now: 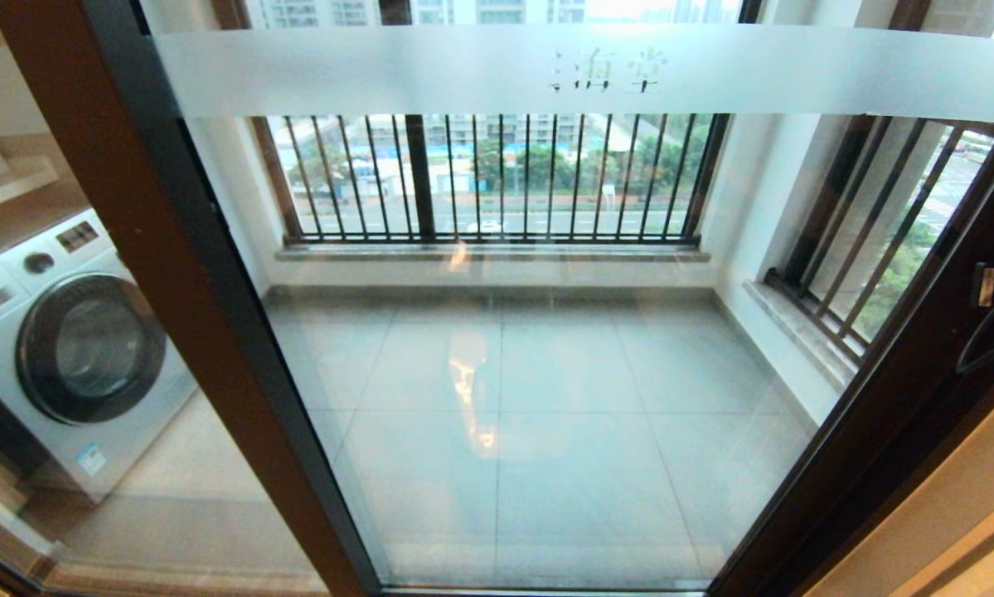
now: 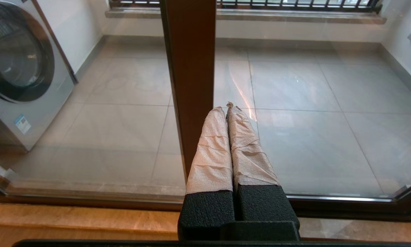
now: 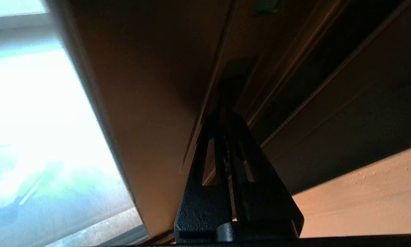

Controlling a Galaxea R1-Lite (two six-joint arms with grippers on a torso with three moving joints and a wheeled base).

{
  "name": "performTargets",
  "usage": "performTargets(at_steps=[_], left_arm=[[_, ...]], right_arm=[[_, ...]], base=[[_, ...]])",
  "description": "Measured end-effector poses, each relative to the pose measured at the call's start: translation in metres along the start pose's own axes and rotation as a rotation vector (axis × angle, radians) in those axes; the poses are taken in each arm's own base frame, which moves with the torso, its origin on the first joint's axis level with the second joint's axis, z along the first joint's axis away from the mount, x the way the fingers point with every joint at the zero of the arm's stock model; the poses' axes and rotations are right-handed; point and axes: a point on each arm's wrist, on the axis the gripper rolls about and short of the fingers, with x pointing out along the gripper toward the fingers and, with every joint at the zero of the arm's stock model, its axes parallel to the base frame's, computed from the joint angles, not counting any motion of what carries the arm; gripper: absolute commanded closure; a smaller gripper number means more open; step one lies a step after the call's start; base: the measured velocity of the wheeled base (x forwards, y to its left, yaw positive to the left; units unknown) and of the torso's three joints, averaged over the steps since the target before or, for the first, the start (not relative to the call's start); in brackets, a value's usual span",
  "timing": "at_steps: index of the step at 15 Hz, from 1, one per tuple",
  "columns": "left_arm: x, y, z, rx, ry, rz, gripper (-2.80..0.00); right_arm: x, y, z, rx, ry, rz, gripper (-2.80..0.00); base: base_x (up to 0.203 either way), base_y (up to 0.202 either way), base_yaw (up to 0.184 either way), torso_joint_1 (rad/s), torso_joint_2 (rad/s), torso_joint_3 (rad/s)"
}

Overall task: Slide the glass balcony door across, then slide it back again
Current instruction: Close the slid door

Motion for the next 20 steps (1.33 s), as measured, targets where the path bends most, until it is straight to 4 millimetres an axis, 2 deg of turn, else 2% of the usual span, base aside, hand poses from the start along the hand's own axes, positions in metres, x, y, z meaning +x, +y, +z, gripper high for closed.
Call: performTargets(at_steps=[8,14,17,20], left_arm=[[0.0,0.0,0.0,0.0,0.0,0.0,0.0],[0.0,0.0,0.0,0.0,0.0,0.0,0.0],[0.0,0.0,0.0,0.0,0.0,0.0,0.0],[0.0,0.0,0.0,0.0,0.0,0.0,0.0]], right_arm=[[0.019,0.002,-0.005,0.0,-0.049,-0.065,0.0],[0.021,0.001,-0.006,0.0,-0.056,-0.073,0.0],[0.01,0.001,-0.007,-0.002,-0.048,-0.05,0.0],[-0.021,0.001,-0.001,-0.009,-0.006,0.028,0.0]], base=[[0.0,0.0,0.0,0.0,0.0,0.0],[0.0,0.0,0.0,0.0,0.0,0.0],[0.0,0.0,0.0,0.0,0.0,0.0],[0.0,0.0,0.0,0.0,0.0,0.0]])
